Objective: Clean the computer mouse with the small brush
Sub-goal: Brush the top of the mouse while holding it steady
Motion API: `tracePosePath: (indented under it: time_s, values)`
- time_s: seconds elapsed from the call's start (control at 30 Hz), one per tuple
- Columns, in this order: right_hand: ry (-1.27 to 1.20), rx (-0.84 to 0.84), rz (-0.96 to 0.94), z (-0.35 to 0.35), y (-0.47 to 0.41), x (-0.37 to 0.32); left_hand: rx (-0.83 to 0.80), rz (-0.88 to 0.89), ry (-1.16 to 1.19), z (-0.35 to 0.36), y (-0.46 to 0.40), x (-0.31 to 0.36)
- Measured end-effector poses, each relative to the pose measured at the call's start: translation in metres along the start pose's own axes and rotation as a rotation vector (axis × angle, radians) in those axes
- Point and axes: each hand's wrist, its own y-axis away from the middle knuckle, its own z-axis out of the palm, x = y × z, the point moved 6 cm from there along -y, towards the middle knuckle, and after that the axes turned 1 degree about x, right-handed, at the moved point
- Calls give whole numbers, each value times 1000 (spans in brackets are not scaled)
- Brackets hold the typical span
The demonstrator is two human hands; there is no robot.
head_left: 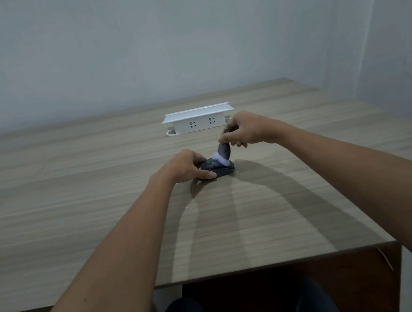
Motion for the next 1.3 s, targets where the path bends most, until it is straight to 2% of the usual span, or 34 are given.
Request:
tracePosePath:
  time_s: [0.13,0.37,0.53,0.7,0.87,0.97,1.1,1.17,1.23,1.3]
  values:
    - [245,-60,56,2,3,12,10,8,-14,1,0,1]
    - [-134,15,5,1,5,6,28,3,-18,0,-1,2]
    - [90,20,45,-3,6,15,40,2,-18,1,1,3]
    - [-58,16,-5,3,5,-5,39,-7,-14,0,1,4]
    - [266,-8,69,0,6,16,54,-2,-30,2,2,6]
    - [174,-5,41,3,6,13,57,-10,-45,2,0,7]
    - [-75,12,-1,2,7,6,61,-19,-52,1,0,5]
    - [-6,17,16,-2,8,11,65,-13,-63,1,0,6]
    - [178,-7,39,-2,9,17,69,-6,-61,2,1,6]
    - [206,-20,46,1,9,19,66,-7,-59,2,1,7]
